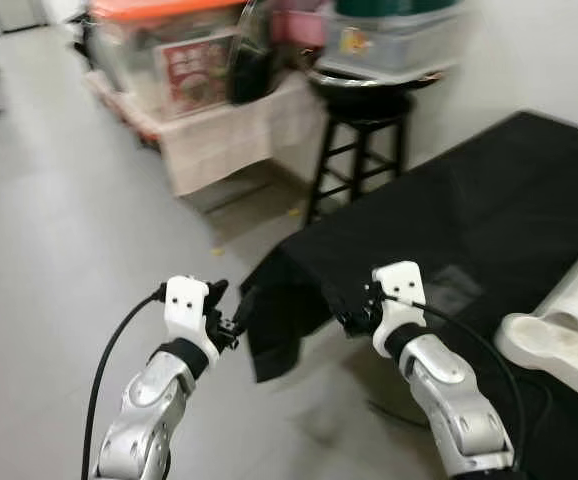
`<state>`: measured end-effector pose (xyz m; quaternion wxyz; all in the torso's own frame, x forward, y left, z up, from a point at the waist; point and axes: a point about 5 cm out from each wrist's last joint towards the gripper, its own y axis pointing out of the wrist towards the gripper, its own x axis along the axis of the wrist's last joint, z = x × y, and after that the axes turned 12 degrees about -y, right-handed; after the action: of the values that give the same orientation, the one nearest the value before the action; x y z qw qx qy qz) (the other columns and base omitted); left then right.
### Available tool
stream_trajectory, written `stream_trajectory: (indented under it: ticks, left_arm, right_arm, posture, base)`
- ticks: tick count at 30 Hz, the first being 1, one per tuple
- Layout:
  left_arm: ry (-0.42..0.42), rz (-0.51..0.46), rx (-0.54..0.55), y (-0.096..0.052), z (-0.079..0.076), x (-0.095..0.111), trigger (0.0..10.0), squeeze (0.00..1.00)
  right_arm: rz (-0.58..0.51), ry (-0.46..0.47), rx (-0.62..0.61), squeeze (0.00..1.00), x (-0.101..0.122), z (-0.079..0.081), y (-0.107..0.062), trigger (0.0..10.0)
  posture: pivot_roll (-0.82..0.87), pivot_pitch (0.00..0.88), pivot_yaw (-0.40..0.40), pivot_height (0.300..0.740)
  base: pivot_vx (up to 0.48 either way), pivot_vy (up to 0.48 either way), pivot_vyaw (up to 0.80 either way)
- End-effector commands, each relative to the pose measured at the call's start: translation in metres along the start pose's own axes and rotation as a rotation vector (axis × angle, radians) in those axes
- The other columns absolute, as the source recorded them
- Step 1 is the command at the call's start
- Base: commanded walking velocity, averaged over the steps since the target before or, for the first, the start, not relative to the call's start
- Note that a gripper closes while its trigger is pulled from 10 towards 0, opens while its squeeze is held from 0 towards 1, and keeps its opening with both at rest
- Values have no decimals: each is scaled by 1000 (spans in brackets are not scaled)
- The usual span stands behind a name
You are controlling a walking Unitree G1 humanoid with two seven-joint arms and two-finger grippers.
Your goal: Building children table
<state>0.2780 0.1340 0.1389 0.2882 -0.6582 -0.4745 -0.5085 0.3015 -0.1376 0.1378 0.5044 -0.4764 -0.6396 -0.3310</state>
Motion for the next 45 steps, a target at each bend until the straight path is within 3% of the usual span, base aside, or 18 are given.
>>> stream_trajectory:
  ticks: [1, 17, 21, 25, 34, 35, 37, 41, 43, 45]
  left_arm:
    - [-12, 15, 2, -2, 1, -2, 10000, 0]
    - [2, -10, 4, -4, 3, 4, 10000, 0]
    - [8, -54, 12, 0, 7, 19, 10000, 0]
    - [55, -77, 4, 9, 9, 32, 10000, 0]
    - [74, -79, 14, 0, 13, 36, 10000, 0]
    - [75, -85, 18, -4, 13, 38, 10000, 0]
    - [56, -58, 17, -11, 7, 29, 10000, 0]
    - [35, -49, 13, -14, 4, 25, 10000, 0]
    - [44, 23, -16, -21, 0, 9, 10000, 0]
    - [44, 23, -16, -21, 0, 9, 10000, 0]
  right_arm:
    - [8, 14, 12, 0, -2, 4, 0, 10000]
    - [-4, 30, 23, 0, 1, 5, -1, 10000]
    - [-75, 37, 6, 0, 21, 2, 4, 10000]
    - [-140, -13, -20, 0, 43, -10, 13, 10000]
    - [-172, 7, -38, 0, 50, -10, 8, 10000]
    - [-189, 14, -34, 0, 54, -7, 5, 10000]
    - [-162, 27, 29, 0, 46, 10, -7, 10000]
    - [-153, 37, 54, 0, 44, 17, -12, 10000]
    - [-104, 43, 68, 0, 31, 29, -17, 10000]
    - [-104, 43, 68, 0, 31, 29, -17, 10000]
  posture:
    - [-140, 87, 26, 740]
    - [-125, 96, 31, 740]
    - [-93, 111, 45, 740]
    - [-78, 119, 45, 740]
    - [-59, 124, 54, 740]
    - [-56, 135, 51, 740]
    - [-85, 65, 26, 740]
    - [-83, 71, 18, 740]
    - [-67, 44, 10, 740]
    - [-67, 44, 10, 740]
  base:
    - [0, 0, -800]
    - [0, 0, -800]
    - [0, 0, -800]
    - [0, 0, -800]
    - [0, 0, -800]
    - [0, 0, -800]
    - [0, 0, -800]
    - [0, 0, -800]
    - [0, 0, -800]
    - [0, 0, -800]
